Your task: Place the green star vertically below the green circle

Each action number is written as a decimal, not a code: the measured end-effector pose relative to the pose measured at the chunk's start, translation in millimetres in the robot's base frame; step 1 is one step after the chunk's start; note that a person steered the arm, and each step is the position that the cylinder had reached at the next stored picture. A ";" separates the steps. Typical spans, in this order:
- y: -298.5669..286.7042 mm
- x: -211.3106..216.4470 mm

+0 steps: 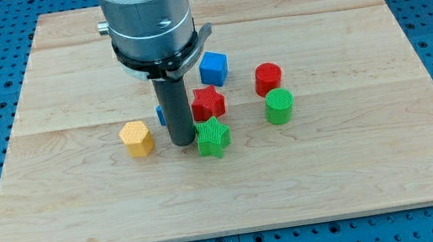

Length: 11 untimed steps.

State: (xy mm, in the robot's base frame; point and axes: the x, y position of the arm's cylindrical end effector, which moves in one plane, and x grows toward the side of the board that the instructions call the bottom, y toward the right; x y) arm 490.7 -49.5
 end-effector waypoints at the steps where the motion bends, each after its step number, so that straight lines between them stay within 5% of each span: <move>1: 0.0 3.0; 8: -10.5 11.9; 11: 80.7 4.2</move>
